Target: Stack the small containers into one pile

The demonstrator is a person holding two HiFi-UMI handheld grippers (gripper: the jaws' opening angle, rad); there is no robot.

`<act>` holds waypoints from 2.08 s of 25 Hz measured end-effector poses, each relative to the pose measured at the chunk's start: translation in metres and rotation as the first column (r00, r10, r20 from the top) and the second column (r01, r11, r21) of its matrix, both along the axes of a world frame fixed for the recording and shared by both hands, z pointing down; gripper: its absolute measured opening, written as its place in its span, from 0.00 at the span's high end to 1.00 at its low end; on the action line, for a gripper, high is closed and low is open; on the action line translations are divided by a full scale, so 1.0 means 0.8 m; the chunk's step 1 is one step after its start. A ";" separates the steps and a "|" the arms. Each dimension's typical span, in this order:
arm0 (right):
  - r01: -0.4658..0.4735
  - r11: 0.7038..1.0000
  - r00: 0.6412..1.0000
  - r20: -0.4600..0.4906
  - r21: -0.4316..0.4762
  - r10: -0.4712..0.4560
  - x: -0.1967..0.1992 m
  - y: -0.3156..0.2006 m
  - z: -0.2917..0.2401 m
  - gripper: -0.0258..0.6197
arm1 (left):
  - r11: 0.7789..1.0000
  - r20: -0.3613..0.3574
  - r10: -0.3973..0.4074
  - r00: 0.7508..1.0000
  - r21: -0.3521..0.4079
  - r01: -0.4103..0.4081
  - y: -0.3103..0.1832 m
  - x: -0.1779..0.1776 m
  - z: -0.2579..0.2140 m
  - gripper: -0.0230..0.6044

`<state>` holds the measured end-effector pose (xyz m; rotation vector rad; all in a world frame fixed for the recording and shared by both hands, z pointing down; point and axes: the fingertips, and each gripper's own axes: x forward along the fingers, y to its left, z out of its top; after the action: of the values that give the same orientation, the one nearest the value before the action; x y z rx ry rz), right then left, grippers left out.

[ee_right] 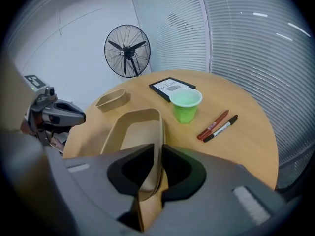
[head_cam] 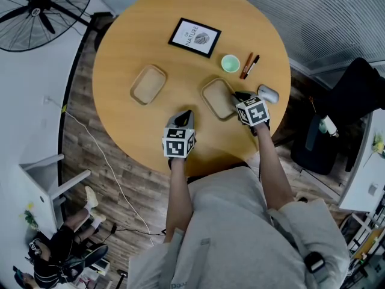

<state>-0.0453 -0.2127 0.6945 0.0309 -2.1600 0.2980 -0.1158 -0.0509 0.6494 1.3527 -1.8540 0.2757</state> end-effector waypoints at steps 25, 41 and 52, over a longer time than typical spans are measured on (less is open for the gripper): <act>0.040 0.998 0.995 0.097 -0.054 -0.035 -0.001 0.053 -0.038 0.88 | 0.995 0.099 0.059 0.993 -0.083 -0.051 0.030 -0.041 0.009 0.96; 0.072 0.995 0.991 0.121 -0.063 -0.064 -0.020 0.149 -0.060 0.96 | 0.975 0.220 0.149 0.964 -0.194 -0.106 0.061 -0.163 0.033 0.96; 0.019 0.997 0.994 0.108 -0.071 -0.011 -0.005 0.149 -0.058 0.96 | 0.956 0.230 0.167 0.959 -0.276 -0.101 0.057 -0.203 0.059 0.83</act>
<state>-0.0493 -0.0934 0.6481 -0.0430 -2.2532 0.3758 -0.2783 -0.0054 0.6963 1.3067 -1.8505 0.7694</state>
